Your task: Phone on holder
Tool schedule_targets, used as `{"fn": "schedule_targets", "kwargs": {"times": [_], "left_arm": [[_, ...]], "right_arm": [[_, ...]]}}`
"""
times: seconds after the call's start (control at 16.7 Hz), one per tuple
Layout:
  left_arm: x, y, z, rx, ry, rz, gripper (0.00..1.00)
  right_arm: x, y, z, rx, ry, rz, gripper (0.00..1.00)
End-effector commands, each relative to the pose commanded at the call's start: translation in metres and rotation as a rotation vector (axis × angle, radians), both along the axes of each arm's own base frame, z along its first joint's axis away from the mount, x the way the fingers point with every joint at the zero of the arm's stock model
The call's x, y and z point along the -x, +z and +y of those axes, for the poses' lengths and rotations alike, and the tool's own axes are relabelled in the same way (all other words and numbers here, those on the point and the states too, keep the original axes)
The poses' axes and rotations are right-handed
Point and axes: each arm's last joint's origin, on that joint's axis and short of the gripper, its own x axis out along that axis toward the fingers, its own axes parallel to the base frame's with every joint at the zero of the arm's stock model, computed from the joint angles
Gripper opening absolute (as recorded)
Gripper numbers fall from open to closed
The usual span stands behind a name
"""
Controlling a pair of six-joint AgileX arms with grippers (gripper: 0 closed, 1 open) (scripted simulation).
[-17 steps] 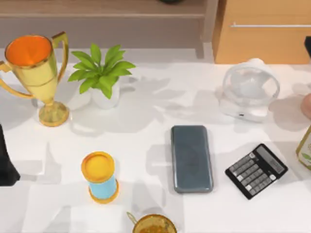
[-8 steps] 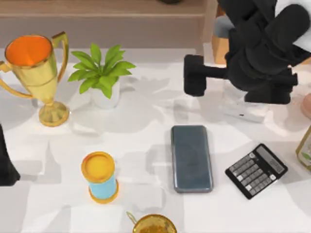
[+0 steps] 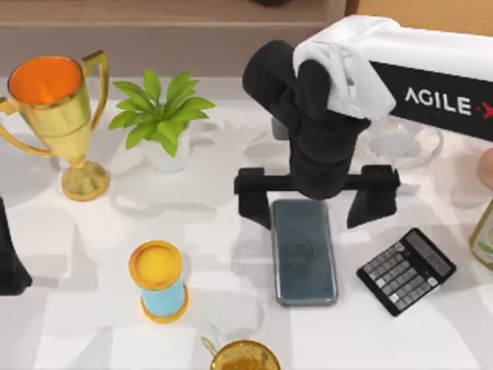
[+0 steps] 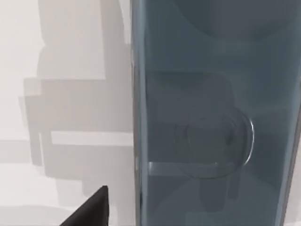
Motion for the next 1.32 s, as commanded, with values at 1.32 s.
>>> {"fn": "schedule_targets", "kwargs": {"times": [1.32], "left_arm": [[0.0,0.0,0.0,0.0,0.0,0.0,1.0]], "right_arm": [[-0.002,-0.081,0.001,0.002,0.0,0.002,0.77]]}}
